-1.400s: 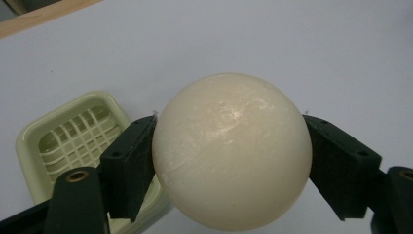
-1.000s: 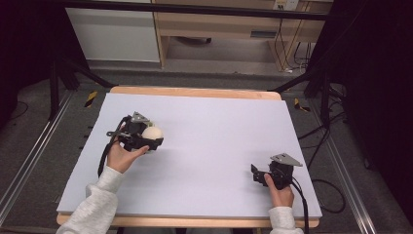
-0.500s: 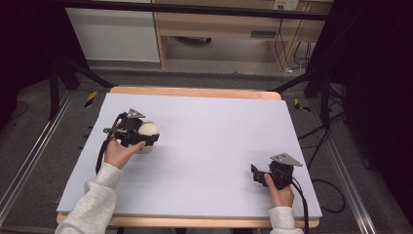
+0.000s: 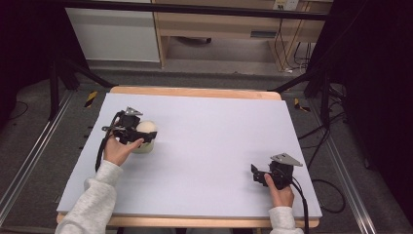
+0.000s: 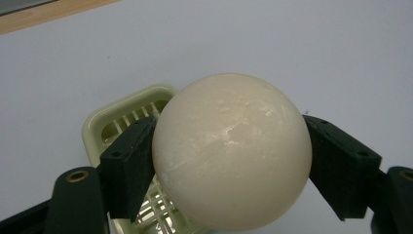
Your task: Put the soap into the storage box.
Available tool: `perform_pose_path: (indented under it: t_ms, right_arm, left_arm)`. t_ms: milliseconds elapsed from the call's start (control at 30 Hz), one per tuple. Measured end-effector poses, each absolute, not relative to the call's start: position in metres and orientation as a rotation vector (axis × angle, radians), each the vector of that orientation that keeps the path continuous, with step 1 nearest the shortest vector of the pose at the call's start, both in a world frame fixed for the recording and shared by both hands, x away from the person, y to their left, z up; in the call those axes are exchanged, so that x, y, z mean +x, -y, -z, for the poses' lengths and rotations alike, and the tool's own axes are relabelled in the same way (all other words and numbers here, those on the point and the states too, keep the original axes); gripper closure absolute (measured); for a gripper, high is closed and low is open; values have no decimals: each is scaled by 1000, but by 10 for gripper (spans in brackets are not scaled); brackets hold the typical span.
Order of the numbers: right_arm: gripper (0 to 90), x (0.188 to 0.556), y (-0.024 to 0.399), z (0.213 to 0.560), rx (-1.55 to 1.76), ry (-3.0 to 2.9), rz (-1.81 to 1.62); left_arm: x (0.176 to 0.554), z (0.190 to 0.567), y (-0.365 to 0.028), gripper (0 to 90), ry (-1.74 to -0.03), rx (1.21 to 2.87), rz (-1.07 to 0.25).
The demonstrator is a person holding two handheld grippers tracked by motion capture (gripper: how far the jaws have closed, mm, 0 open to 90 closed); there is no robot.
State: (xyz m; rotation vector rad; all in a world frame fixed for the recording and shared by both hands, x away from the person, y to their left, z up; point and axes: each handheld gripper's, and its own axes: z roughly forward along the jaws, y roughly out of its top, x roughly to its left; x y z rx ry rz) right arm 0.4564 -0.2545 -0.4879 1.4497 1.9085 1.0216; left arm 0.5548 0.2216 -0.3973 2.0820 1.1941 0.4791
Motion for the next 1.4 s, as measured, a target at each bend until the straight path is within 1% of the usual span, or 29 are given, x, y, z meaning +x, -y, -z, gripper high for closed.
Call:
perform_pose_path:
  t_ms: [533,1400]
  right_arm:
    - [49,456,255,488,1452,-1910,-1022]
    - [49,456,254,488,1451,-1907,-1020]
  left_arm:
    - [563,388,-224,237,-1198,2077,-505]
    - [585,417,-241,237,-1307,2098,-479]
